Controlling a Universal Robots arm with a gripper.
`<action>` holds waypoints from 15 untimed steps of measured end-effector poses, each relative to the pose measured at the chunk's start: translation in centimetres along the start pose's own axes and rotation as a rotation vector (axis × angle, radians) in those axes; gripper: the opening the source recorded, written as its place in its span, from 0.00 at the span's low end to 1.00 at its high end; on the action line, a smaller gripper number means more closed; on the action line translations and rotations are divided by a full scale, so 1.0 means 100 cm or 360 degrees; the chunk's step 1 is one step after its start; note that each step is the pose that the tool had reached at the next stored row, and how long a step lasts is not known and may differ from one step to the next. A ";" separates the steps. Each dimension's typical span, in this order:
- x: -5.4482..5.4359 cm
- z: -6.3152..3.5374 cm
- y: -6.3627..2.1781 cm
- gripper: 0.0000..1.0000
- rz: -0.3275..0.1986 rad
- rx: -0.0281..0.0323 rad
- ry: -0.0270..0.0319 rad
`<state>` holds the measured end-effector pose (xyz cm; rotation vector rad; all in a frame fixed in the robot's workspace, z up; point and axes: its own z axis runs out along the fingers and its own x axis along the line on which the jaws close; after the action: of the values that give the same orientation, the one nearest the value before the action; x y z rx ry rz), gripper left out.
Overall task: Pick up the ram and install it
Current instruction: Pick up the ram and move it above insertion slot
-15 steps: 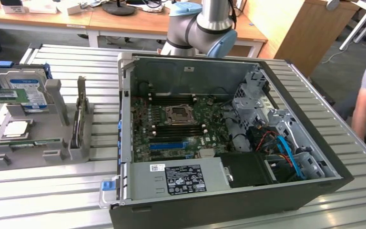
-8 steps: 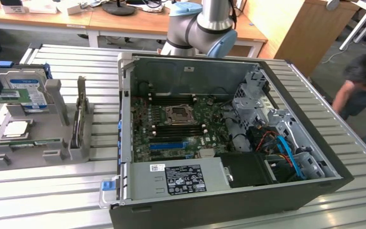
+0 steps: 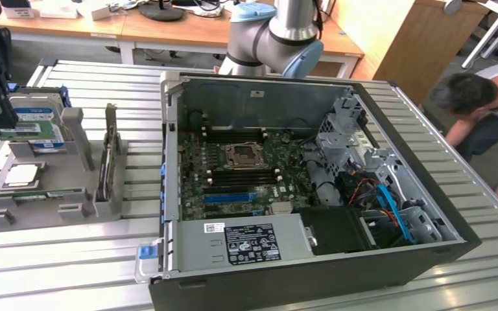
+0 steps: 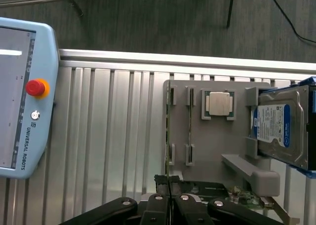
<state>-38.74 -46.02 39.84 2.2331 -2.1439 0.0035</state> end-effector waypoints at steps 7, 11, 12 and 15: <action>0.001 -0.0005 -0.0168 0.12 0.0000 -0.00003 -0.00002; 0.001 -0.0007 -0.0273 0.12 0.0000 -0.00004 -0.00003; 0.001 -0.0008 -0.0299 0.12 0.0000 -0.00006 -0.00002; 0.002 -0.0011 -0.0384 0.12 0.0000 -0.00009 -0.00003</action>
<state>-34.90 -46.01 39.83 2.2328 -2.1439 0.0028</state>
